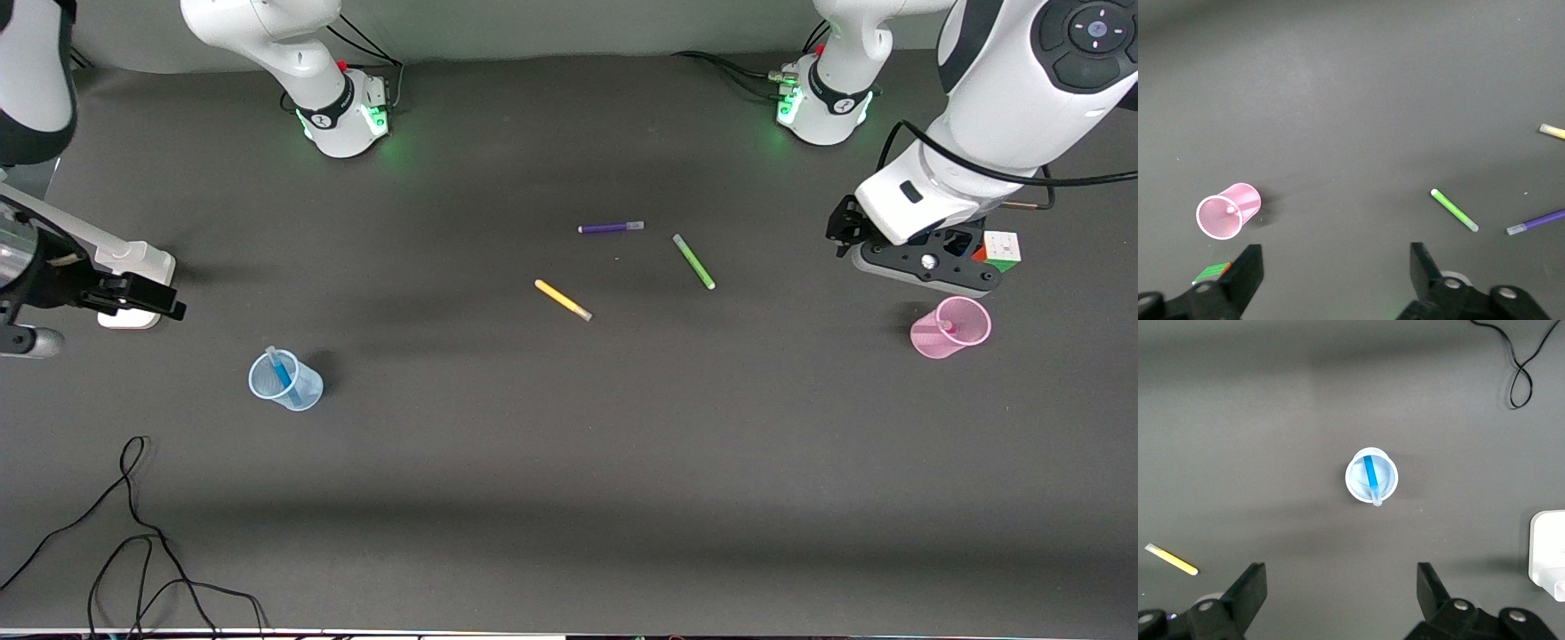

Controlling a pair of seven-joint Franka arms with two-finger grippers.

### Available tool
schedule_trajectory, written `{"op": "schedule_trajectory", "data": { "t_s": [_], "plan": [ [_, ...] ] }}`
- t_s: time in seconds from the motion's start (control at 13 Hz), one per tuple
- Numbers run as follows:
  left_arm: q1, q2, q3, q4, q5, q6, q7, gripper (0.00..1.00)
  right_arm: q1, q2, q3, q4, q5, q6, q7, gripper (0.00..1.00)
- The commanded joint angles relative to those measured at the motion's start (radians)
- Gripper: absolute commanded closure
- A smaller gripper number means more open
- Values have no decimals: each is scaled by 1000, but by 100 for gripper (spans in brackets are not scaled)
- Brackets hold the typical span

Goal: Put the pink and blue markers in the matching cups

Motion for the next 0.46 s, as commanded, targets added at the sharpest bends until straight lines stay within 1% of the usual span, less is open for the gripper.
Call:
{"op": "schedule_trajectory", "data": {
  "t_s": [0.0, 0.38],
  "plan": [
    [-5, -10, 3, 7, 18, -22, -23, 1, -126, -45, 131, -41, -28, 25, 18, 0],
    [-6, -11, 3, 8, 15, -29, -22, 1, -128, -60, 126, -39, -63, 14, 6, 0]
  ]
}}
